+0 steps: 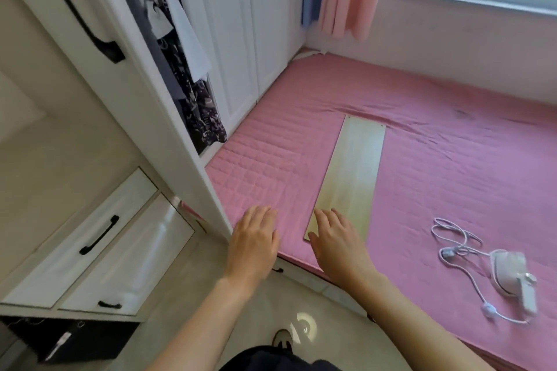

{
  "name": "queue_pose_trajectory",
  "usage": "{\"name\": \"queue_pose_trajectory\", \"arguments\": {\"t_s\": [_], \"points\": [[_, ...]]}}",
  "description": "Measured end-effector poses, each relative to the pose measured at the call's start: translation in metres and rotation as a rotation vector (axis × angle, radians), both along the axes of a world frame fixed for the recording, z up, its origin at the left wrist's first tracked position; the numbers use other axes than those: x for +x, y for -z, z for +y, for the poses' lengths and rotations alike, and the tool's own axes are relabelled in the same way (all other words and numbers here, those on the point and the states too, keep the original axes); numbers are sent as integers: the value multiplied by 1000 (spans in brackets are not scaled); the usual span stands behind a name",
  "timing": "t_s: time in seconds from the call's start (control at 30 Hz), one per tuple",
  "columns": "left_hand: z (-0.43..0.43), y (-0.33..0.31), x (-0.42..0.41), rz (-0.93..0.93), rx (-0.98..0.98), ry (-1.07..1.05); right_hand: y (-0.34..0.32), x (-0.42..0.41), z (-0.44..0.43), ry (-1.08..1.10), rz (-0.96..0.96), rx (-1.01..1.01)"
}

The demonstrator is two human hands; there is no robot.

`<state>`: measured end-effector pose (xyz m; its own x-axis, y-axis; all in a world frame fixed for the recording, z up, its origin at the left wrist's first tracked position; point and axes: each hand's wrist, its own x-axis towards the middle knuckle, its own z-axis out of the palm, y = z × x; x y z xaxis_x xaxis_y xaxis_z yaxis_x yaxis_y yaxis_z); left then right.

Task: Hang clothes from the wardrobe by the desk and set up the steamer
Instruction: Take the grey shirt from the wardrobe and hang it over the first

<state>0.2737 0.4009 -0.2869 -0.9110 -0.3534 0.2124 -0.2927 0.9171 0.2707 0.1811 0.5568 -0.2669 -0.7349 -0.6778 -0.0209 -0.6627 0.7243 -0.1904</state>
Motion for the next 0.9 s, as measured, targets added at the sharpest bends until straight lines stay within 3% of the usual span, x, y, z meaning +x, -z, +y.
{"name": "queue_pose_trajectory", "arguments": {"t_s": [0.4, 0.9], "points": [[-84, -31, -113, 67, 13, -209, -25, -121, -106, -182, 5, -60], [-211, -107, -249, 334, -60, -642, -102, -285, -278, -566, 119, -243]]}}
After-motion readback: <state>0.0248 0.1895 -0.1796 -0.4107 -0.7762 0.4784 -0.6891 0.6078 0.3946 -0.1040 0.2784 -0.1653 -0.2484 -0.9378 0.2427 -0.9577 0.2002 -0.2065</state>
